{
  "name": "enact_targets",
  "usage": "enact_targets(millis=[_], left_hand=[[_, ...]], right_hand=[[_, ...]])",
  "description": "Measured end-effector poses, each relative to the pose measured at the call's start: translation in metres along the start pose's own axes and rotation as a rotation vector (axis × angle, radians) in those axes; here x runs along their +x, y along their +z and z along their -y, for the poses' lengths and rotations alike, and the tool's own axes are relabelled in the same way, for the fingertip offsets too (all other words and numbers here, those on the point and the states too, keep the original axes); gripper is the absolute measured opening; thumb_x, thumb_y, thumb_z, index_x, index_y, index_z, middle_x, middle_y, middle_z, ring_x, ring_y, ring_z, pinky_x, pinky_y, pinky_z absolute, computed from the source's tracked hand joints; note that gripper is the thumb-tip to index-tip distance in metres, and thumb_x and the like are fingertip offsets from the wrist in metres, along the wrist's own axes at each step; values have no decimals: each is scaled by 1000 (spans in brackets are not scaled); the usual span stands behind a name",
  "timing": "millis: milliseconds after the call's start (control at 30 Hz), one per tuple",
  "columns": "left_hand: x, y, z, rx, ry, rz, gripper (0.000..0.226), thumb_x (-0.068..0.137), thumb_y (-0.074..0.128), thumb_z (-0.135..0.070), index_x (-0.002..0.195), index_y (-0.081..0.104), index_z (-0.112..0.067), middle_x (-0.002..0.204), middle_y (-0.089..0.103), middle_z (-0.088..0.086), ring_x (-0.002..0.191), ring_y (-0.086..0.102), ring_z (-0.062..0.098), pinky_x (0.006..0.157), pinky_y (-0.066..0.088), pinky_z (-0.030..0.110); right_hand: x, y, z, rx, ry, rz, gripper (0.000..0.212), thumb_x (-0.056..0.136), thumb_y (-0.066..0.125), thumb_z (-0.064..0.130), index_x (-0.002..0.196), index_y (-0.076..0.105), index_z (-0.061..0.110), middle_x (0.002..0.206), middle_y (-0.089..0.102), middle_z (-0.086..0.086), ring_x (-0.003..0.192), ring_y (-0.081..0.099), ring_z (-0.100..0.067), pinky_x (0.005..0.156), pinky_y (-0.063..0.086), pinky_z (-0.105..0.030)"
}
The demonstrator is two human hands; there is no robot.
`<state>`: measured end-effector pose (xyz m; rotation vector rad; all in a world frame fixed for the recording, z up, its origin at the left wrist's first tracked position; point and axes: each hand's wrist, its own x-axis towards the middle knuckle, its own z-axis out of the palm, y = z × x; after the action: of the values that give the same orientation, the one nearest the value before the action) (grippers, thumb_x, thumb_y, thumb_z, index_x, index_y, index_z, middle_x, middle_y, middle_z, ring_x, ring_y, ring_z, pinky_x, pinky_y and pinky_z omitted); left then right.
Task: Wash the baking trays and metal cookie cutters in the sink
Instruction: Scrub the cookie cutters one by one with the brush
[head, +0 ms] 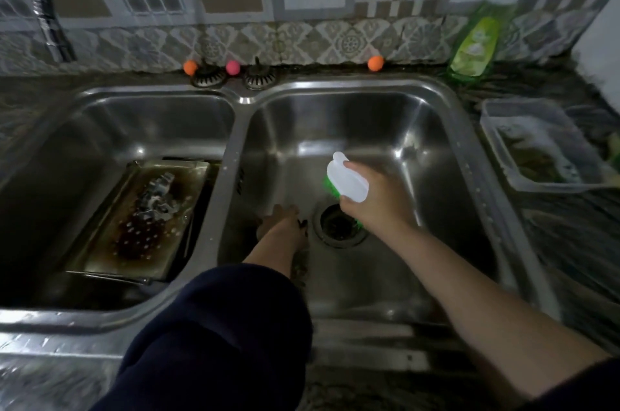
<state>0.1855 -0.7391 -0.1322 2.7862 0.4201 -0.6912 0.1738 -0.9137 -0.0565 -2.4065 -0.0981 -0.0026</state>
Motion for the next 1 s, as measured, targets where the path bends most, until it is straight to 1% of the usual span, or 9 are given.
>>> enact_targets(millis=[100, 233, 333, 500, 600, 700, 867, 933, 1000], left_hand=[[3, 3, -2, 51, 16, -26, 38, 91, 51, -46, 123, 50, -25, 131, 44, 5, 118, 49, 30, 91, 48, 44], [5, -1, -2, -25, 39, -87, 29, 88, 56, -38, 109, 59, -19, 122, 51, 8, 106, 56, 30, 88, 51, 40], [1, -15, -15, -126, 114, -123, 42, 83, 67, -25, 123, 56, -17, 129, 48, 12, 113, 53, 32, 95, 47, 36], [-20, -51, -57, -302, 331, -283, 63, 76, 75, -33, 132, 48, -23, 129, 51, 8, 118, 49, 28, 98, 47, 41], [-29, -66, -82, -427, 407, -349, 64, 76, 76, -32, 131, 48, -17, 123, 59, 6, 117, 51, 25, 95, 47, 35], [-41, -73, -106, -449, 506, -433, 60, 73, 78, -30, 126, 53, -14, 117, 63, 8, 112, 55, 28, 94, 45, 33], [-63, -72, -133, -561, 679, -562, 62, 69, 81, -19, 125, 59, -5, 115, 61, 13, 105, 59, 27, 94, 44, 31], [-69, -71, -137, -561, 690, -567, 63, 69, 83, -21, 125, 59, -6, 115, 62, 11, 105, 59, 25, 94, 44, 30], [-71, -70, -137, -558, 668, -548, 63, 68, 84, -24, 124, 60, -6, 115, 63, 10, 105, 58, 24, 92, 44, 28]], right_hand=[[0, 0, -8, 28, 5, -2, 64, 78, 70, 28, 138, 49, 35, 124, 59, -1, 109, 55, -20, 75, 42, -21], [-3, -17, -13, 36, 2, 9, 65, 78, 71, 27, 138, 48, 35, 120, 58, 2, 98, 50, -10, 63, 33, -6], [-3, -46, -16, 18, -5, -41, 64, 77, 72, 30, 136, 50, 37, 120, 61, 2, 104, 55, -16, 71, 39, -16], [0, -119, -17, -28, 15, -173, 62, 77, 74, 30, 134, 52, 34, 122, 63, -4, 107, 59, -23, 79, 42, -25], [7, -162, -29, -38, 68, -240, 61, 78, 73, 32, 135, 52, 31, 129, 59, -3, 115, 57, -24, 87, 42, -29], [13, -196, -47, -150, 155, -275, 62, 79, 71, 36, 137, 50, 30, 136, 55, -3, 119, 53, -25, 90, 42, -32], [17, -216, -75, -277, 291, -141, 56, 88, 61, 35, 141, 45, 29, 145, 47, -5, 126, 47, -31, 101, 41, -37], [17, -216, -79, -315, 317, -93, 55, 89, 59, 35, 142, 44, 31, 145, 46, -6, 126, 48, -32, 101, 42, -38], [16, -216, -77, -302, 317, -124, 57, 87, 62, 37, 141, 44, 32, 144, 47, -5, 126, 48, -31, 99, 41, -36]])
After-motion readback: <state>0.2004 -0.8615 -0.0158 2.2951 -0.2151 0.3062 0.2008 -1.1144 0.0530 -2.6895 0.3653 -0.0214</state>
